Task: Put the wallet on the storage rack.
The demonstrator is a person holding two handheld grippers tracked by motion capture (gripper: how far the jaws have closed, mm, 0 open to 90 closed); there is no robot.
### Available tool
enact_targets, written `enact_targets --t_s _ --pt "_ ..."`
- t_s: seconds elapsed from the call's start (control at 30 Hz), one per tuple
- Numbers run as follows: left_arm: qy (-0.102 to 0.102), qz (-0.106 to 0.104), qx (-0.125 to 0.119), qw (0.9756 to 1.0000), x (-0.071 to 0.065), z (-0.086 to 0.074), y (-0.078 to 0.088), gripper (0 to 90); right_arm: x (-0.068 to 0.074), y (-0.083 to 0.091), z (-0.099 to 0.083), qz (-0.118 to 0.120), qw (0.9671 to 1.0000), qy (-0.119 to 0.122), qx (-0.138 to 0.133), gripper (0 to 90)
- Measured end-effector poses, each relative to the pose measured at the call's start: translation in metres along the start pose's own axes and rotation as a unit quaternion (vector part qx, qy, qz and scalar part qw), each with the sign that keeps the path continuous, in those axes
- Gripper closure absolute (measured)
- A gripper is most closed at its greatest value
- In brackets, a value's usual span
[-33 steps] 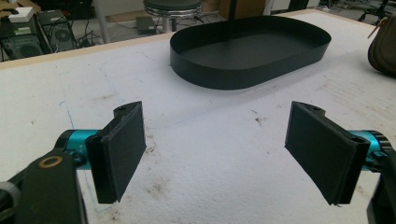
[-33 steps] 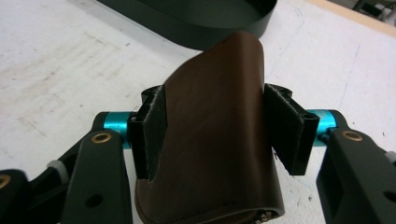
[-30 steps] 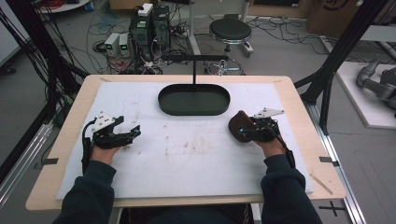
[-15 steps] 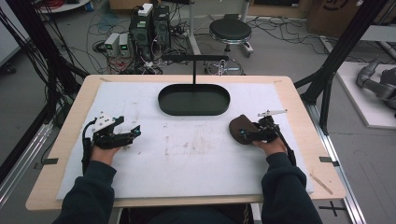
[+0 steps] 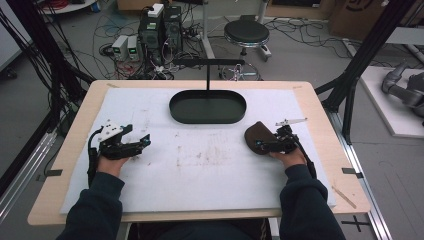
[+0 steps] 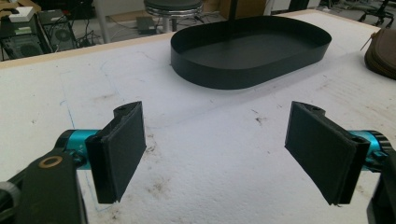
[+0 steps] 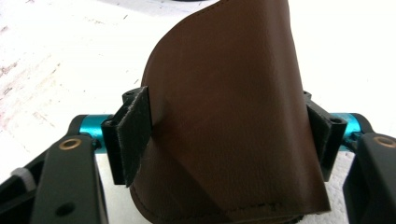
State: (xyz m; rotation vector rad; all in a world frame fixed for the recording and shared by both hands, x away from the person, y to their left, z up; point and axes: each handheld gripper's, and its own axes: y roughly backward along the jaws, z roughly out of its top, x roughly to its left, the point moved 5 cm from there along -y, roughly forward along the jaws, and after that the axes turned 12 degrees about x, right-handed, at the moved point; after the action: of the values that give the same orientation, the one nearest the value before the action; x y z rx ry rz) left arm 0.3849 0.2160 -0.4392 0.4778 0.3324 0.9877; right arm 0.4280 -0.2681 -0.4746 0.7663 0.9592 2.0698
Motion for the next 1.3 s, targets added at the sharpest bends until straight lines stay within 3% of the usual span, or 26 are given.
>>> enact_targets --t_s 0.1,0.2,0.33,0.43,0.57,0.73,0.8,1.0,1.13,1.3 --pt "-0.001 0.002 0.001 1.0000 0.001 0.000 0.000 20.1 0.000 0.004 0.001 0.003 1.0000 0.000 -0.009 36.3" --pt "-0.002 0.001 0.001 1.0000 0.001 0.000 0.000 20.1 0.001 0.013 0.003 0.018 0.9994 0.000 -0.029 50.6" --pt "-0.001 0.001 0.001 1.0000 0.001 0.000 0.000 20.1 0.009 0.022 0.007 0.055 0.9966 0.015 -0.060 62.8" --pt "-0.001 0.002 0.002 1.0000 0.001 0.000 0.000 20.1 0.019 0.023 0.010 0.064 0.9945 0.045 -0.070 64.2" --pt "-0.001 0.001 0.002 1.0000 0.000 0.000 -0.001 20.1 0.028 0.020 0.015 0.052 0.9940 0.066 -0.070 62.4" --pt "-0.002 0.002 0.003 1.0000 0.000 -0.001 -0.001 20.1 0.037 0.007 0.014 0.035 0.9948 0.091 -0.030 60.6" --pt "-0.003 0.002 0.003 1.0000 0.000 -0.001 0.000 20.1 0.042 0.005 0.016 0.028 0.9940 0.102 -0.029 62.0" --pt "-0.001 0.002 0.003 1.0000 0.001 -0.001 0.000 20.0 0.043 0.006 0.021 0.016 0.9943 0.101 -0.028 64.8" --pt "-0.001 0.001 0.002 1.0000 0.002 -0.002 0.000 20.1 0.040 0.013 0.030 0.011 0.9945 0.092 -0.049 64.7" --pt "0.000 -0.001 0.002 1.0000 0.001 -0.002 0.000 20.1 0.042 0.019 0.053 0.016 0.9929 0.087 -0.079 64.8"
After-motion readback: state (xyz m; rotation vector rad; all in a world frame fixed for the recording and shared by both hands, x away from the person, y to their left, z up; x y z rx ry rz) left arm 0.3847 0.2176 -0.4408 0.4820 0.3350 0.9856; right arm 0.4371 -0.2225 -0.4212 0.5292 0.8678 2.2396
